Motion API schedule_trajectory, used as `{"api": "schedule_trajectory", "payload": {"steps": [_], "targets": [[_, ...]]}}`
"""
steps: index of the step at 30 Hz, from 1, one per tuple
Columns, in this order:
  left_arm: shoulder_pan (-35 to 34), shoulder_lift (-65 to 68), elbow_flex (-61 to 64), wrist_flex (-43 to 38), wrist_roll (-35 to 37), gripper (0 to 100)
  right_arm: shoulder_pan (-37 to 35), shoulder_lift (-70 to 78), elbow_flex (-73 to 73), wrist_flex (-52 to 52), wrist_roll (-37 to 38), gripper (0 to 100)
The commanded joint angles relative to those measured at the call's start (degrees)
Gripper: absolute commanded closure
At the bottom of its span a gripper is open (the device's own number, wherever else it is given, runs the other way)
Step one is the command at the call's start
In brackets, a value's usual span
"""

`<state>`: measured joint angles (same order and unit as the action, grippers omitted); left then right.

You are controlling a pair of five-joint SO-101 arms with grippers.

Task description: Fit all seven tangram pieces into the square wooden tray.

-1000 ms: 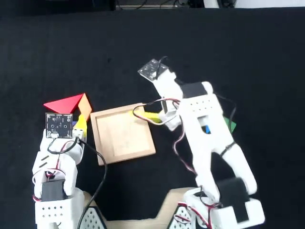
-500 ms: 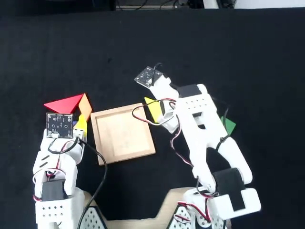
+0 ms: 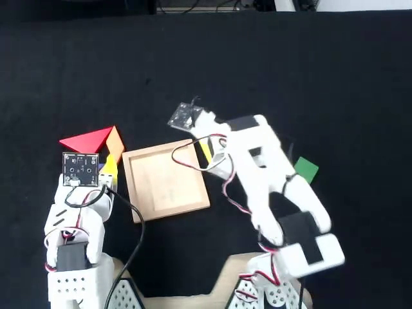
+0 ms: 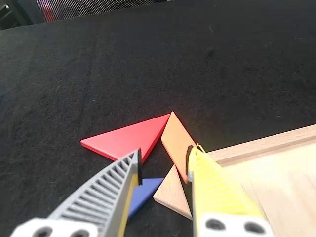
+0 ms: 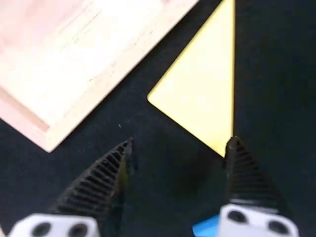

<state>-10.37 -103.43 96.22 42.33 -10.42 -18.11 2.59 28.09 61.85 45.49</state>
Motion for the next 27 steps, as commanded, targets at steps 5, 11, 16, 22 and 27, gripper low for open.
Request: {"api": "schedule_trajectory", "payload": {"steps": [5, 11, 16, 22, 27], "targets": [[0.57, -0.09, 1.1, 0.35, -0.44, 83, -5.27, 5.32, -7.43, -1.41, -3.87, 71.2], [0.66, -0.09, 1.1, 0.35, -0.26, 83, -3.69, 9.98, -9.01, -3.6, -3.69, 71.2], [0.66, -0.09, 1.1, 0.35, -0.18, 83, -3.69, 11.21, -9.98, -4.57, -3.69, 71.2], [0.66, -0.09, 1.1, 0.35, -0.18, 83, -2.2, 11.21, -11.82, -4.92, -3.69, 71.2], [0.66, -0.09, 1.1, 0.35, -0.18, 83, 0.26, 11.47, -9.98, -4.57, 4.04, 71.2]]}}
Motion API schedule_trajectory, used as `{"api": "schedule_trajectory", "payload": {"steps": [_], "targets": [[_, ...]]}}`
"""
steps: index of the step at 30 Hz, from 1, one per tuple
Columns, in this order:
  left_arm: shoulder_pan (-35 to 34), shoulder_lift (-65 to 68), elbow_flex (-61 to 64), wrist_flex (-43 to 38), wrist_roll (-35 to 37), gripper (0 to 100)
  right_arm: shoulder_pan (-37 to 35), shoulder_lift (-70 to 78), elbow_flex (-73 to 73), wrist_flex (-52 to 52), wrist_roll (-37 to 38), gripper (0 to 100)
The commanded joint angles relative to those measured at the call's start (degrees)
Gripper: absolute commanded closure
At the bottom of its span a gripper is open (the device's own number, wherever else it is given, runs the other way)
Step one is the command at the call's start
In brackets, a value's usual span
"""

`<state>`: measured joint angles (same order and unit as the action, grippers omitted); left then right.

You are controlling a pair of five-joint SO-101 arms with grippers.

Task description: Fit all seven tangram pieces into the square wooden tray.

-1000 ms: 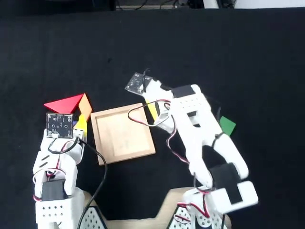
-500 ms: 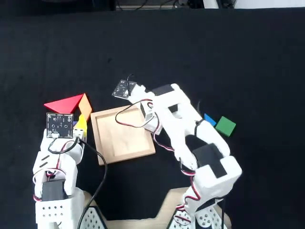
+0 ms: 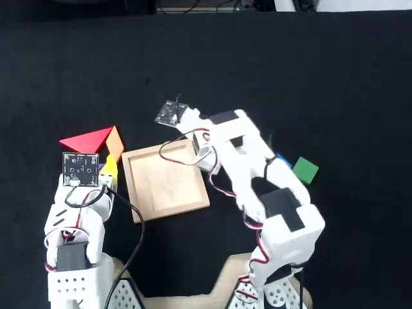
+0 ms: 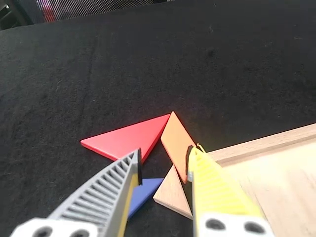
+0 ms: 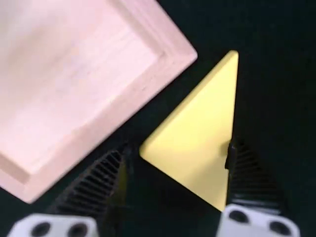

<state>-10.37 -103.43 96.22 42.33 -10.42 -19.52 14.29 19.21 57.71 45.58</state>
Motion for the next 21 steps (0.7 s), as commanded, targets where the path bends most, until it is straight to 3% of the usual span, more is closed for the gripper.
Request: {"api": "schedule_trajectory", "payload": {"steps": [1, 14, 21], "targets": [[0.66, -0.09, 1.1, 0.35, -0.18, 83, 1.76, -0.13, -0.66, -0.35, 5.01, 71.2], [0.66, -0.09, 1.1, 0.35, -0.18, 83, 0.88, -6.55, -0.57, 2.37, 5.63, 76.9], [0.66, -0.09, 1.1, 0.35, -0.18, 83, -0.7, -12.7, 4.18, 4.13, 5.63, 72.4]]}}
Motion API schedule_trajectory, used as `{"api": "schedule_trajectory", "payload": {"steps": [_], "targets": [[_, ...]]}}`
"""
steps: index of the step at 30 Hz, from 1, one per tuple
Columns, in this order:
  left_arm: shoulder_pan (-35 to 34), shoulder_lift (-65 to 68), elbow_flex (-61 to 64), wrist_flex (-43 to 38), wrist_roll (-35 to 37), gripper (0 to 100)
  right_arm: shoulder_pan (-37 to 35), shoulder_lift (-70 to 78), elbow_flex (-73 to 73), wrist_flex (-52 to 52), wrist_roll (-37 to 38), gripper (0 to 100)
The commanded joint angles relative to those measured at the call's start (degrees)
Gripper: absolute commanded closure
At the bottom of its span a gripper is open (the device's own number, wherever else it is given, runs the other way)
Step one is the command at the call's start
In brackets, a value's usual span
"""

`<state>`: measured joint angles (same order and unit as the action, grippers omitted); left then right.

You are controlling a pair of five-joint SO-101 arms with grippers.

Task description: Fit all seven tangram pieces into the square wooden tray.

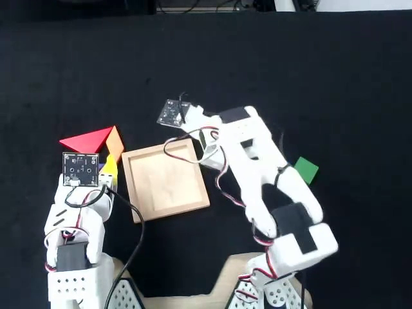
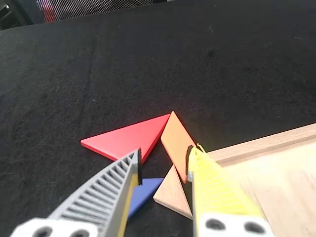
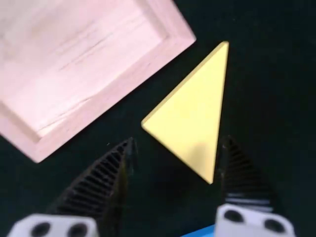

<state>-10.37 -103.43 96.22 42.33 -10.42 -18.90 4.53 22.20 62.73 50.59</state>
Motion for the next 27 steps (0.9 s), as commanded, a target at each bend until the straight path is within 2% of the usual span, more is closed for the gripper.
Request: {"api": "schedule_trajectory", "payload": {"steps": [1, 8, 14, 21, 23, 27], "targets": [[0.66, -0.09, 1.1, 0.35, -0.18, 83, -1.41, -2.33, 1.89, -1.67, 0.62, 72.4], [0.66, -0.09, 1.1, 0.35, -0.18, 83, -0.88, 8.57, -2.24, -4.66, 0.7, 72.3], [0.66, -0.09, 1.1, 0.35, -0.09, 83, -0.79, 16.31, -11.21, 0.88, 0.7, 72.4], [0.66, -0.09, 1.1, 0.35, -0.09, 83, -0.88, 17.98, -12.35, 1.49, 4.13, 72.8], [0.66, -0.09, 1.1, 0.35, -0.09, 83, -0.79, 17.98, -12.44, 1.14, 4.22, 76.7], [0.75, -0.09, 1.1, 0.35, -0.09, 83, -0.53, 18.24, -13.93, 1.05, 4.31, 92.6]]}}
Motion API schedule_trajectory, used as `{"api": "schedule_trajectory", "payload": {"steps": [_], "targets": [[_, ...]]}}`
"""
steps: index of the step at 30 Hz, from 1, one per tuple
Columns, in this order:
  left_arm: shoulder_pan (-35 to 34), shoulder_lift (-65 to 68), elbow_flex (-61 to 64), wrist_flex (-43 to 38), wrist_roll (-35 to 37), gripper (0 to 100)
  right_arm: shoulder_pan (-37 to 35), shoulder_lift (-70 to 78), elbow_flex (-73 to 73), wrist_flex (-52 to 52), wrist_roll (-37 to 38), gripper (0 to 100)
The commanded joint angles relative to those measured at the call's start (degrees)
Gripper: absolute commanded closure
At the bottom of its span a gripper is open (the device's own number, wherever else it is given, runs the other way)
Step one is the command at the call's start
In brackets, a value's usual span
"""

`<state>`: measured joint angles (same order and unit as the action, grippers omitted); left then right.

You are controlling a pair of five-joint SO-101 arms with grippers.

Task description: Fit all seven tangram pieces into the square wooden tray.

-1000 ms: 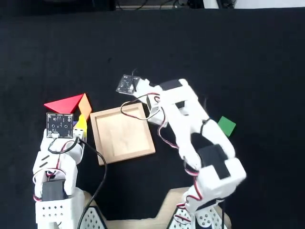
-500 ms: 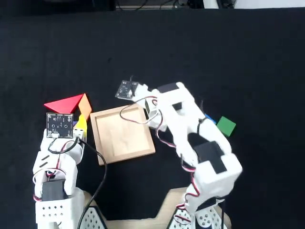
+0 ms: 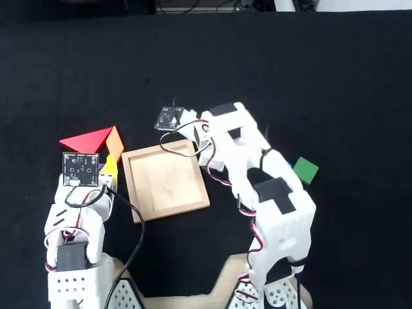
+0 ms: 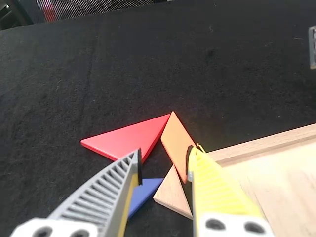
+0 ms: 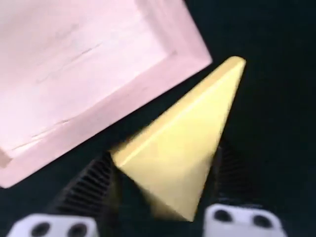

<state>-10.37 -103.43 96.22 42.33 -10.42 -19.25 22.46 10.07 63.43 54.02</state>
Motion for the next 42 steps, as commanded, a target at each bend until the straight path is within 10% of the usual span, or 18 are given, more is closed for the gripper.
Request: {"api": "schedule_trajectory", "payload": {"steps": [1, 17, 28, 42], "targets": [[0.75, -0.09, 1.1, 0.35, -0.09, 83, 0.18, 0.4, -2.07, 0.35, 0.88, 95.9], [0.75, -0.09, 1.1, 0.35, -0.09, 83, 9.41, -9.01, -3.56, -2.9, 0.88, 98.8], [-0.31, -0.35, 1.1, 0.09, -0.09, 83, 0.26, -24.4, -3.03, 25.58, 12.22, 98.8], [-33.19, -0.62, -5.41, 17.32, -0.7, 83, -23.12, -16.66, 3.74, 20.84, 3.6, 98.8]]}}
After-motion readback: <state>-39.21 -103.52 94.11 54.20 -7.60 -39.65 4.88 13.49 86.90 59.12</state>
